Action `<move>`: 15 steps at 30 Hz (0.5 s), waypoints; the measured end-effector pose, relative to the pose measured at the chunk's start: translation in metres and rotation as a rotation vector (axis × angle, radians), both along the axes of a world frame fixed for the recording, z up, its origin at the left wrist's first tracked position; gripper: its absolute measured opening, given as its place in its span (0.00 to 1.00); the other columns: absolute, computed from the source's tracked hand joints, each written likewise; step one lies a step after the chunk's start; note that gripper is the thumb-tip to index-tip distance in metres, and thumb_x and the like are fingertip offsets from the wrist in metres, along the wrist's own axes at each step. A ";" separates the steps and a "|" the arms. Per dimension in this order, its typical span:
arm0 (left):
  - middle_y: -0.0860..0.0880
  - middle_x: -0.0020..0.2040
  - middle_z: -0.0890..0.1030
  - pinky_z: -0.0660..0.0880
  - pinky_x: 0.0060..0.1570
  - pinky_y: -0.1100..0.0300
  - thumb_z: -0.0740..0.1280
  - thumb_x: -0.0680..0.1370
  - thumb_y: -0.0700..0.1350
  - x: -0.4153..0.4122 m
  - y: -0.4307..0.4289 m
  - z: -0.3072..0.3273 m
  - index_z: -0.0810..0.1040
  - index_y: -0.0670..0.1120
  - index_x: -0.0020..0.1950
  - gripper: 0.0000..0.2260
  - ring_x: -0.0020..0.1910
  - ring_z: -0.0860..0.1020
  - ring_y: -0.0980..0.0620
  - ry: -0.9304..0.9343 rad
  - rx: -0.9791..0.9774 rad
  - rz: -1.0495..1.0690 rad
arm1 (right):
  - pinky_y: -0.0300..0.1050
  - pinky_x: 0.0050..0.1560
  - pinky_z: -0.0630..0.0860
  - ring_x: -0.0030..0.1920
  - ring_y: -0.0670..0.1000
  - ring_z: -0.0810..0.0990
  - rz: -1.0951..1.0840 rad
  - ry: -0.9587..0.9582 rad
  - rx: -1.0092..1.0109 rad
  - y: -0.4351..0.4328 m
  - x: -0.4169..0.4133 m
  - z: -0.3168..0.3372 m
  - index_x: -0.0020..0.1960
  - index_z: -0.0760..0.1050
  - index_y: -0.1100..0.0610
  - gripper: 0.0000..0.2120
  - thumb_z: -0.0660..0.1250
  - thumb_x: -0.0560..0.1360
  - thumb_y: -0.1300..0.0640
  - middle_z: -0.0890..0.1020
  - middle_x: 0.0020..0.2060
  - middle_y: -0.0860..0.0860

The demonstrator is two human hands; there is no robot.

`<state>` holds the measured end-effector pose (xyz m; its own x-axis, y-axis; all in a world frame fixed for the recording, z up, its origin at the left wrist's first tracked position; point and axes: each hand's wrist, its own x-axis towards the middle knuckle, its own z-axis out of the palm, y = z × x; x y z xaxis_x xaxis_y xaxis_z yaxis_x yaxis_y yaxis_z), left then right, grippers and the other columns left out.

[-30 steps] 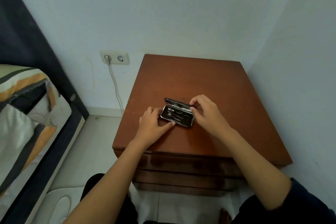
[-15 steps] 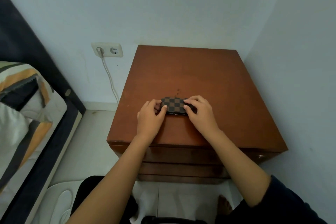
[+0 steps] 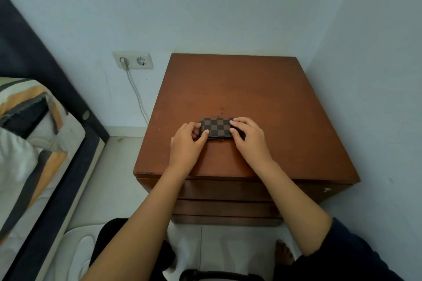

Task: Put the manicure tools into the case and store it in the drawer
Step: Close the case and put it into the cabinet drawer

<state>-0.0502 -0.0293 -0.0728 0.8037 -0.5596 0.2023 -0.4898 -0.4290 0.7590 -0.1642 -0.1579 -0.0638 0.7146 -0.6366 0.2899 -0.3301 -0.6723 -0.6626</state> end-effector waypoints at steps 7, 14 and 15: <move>0.46 0.62 0.75 0.67 0.63 0.45 0.61 0.78 0.50 -0.007 0.057 0.013 0.74 0.46 0.64 0.16 0.62 0.71 0.47 -0.123 0.118 0.148 | 0.46 0.68 0.65 0.66 0.52 0.71 -0.232 0.038 0.072 -0.012 -0.091 0.001 0.64 0.73 0.59 0.17 0.63 0.76 0.56 0.75 0.64 0.55; 0.36 0.69 0.67 0.63 0.67 0.39 0.52 0.77 0.63 -0.019 0.109 -0.026 0.63 0.38 0.69 0.32 0.68 0.65 0.38 0.224 -0.132 0.445 | 0.47 0.73 0.51 0.74 0.58 0.57 -0.772 -0.188 0.274 -0.016 -0.191 -0.017 0.73 0.54 0.66 0.30 0.61 0.78 0.55 0.59 0.74 0.63; 0.37 0.68 0.68 0.65 0.66 0.40 0.51 0.78 0.63 -0.023 0.110 -0.028 0.63 0.39 0.69 0.32 0.67 0.67 0.37 0.301 -0.163 0.454 | 0.46 0.74 0.50 0.75 0.58 0.56 -0.788 -0.195 0.349 -0.017 -0.192 -0.019 0.74 0.52 0.66 0.30 0.60 0.78 0.54 0.57 0.74 0.62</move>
<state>-0.0737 0.0809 -0.1009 0.9920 -0.1248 -0.0178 -0.0355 -0.4119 0.9105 -0.3564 -0.1754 -0.0831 -0.0118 -0.9983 0.0577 -0.4719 -0.0453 -0.8805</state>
